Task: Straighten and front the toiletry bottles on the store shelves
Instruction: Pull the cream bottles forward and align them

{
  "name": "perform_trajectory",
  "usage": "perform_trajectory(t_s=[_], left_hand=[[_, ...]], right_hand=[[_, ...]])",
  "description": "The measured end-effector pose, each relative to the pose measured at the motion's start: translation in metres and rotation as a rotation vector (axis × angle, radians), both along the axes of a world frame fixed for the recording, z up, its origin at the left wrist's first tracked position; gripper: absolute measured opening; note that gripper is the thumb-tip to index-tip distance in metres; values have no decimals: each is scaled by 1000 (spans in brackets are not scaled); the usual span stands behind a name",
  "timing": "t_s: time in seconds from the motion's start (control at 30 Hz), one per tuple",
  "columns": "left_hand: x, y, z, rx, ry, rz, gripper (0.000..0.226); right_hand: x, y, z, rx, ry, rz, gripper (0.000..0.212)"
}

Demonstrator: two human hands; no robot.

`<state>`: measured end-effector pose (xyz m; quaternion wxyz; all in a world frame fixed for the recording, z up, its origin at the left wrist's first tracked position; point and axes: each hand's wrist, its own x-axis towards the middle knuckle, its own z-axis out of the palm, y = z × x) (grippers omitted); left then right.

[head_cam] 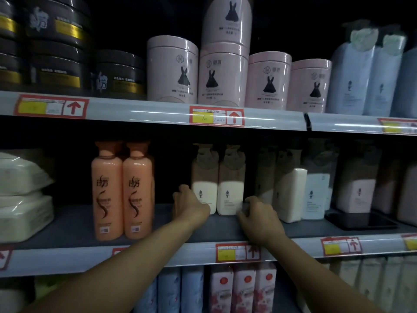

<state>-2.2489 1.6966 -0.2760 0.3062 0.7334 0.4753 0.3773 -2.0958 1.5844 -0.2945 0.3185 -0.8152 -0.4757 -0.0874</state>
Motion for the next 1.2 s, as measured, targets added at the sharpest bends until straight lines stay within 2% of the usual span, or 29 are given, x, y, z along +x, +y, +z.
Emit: perform_trajectory(t_s=[0.13,0.23,0.37,0.47,0.67,0.83,1.07,1.2], left_hand=[[-2,-21,-7,134,107,28,62],[-5,-34,-13,211,97,55,54],[-3,-47,-19,218,78,-73,30],[5,-57,-19,246,75,-147,25],[41,-64,-21,203,125,-377,25],[81,-59,-14,204,203,-545,43],[137,-37,-11,128,108,-475,62],[169,-28,-13,10,75,-376,57]], right_hand=[[-2,-25,-10,38,-46,-3,45],[-1,-45,-17,57,-66,17,43],[2,-73,-24,106,-59,12,36],[2,-88,-30,132,-70,29,31],[8,-101,-36,270,-67,31,26],[25,-99,-37,399,-5,-62,41],[57,-80,-44,475,48,-166,59],[67,-63,-36,532,49,-233,65]])
